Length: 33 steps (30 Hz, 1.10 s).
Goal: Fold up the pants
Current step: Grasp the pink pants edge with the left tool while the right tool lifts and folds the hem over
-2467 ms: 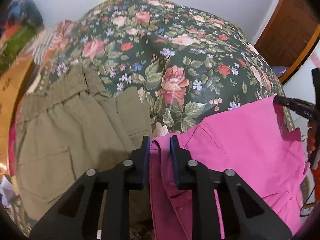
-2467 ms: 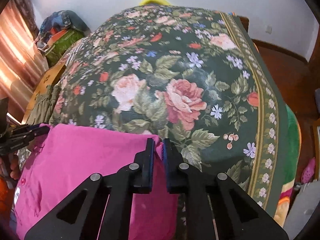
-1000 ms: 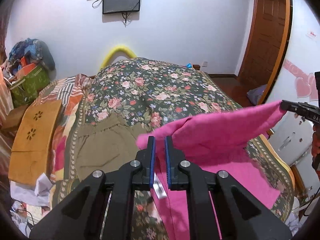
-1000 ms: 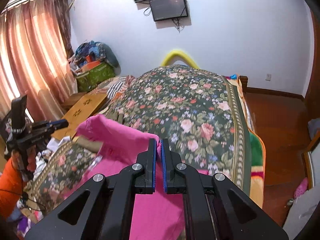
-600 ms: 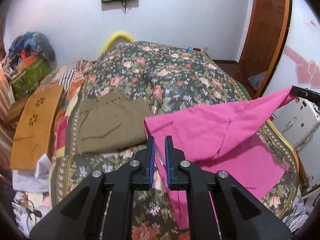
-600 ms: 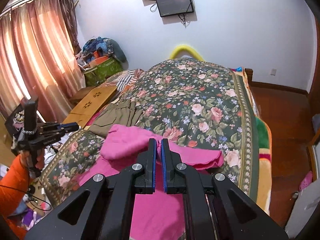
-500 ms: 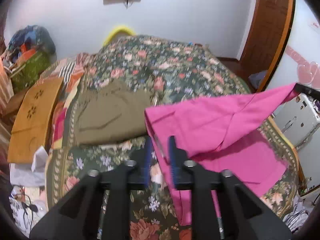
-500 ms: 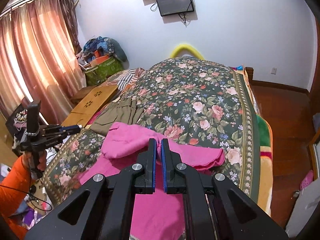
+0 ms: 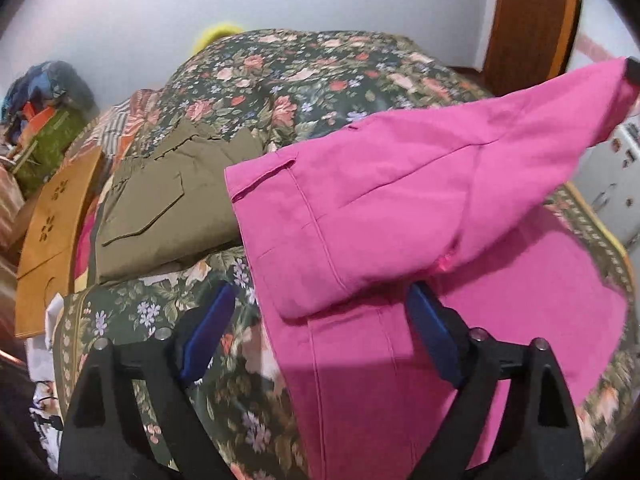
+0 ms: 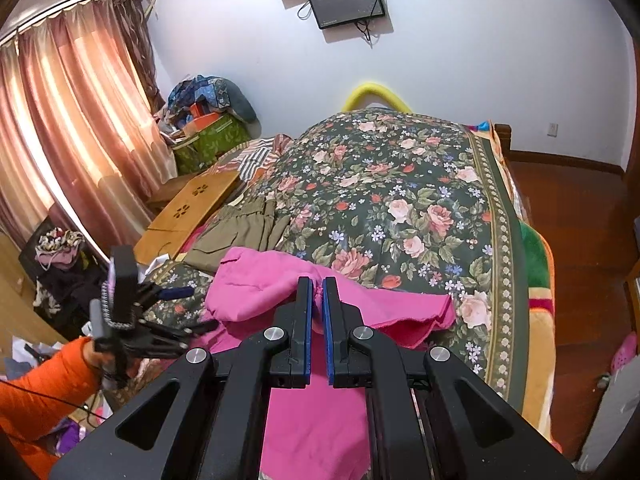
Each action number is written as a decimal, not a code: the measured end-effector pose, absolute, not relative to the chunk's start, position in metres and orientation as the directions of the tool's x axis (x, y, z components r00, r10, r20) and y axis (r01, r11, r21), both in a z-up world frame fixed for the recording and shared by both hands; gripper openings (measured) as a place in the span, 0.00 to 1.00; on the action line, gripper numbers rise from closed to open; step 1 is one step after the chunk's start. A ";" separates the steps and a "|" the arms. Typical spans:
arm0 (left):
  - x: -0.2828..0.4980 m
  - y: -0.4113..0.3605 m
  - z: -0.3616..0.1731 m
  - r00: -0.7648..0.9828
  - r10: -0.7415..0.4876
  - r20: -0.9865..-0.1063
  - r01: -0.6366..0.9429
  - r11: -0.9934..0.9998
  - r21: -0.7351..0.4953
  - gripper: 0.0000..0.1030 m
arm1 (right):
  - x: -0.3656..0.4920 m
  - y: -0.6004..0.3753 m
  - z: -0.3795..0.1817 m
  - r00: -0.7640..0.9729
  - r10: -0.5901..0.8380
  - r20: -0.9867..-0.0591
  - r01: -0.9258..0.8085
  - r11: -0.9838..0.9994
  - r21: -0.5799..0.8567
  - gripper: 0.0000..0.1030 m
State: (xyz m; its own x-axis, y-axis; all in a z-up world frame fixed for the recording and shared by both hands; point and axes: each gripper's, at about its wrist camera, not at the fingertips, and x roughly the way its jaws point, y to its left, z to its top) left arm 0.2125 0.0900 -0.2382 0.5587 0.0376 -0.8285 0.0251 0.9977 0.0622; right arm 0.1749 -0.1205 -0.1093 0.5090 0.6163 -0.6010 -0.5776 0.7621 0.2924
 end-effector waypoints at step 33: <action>0.178 0.097 -0.164 0.722 0.051 -0.690 0.082 0.984 0.159 0.10 | 0.161 -0.130 -0.111 0.492 0.635 -0.596 -0.577 0.750 0.323 0.04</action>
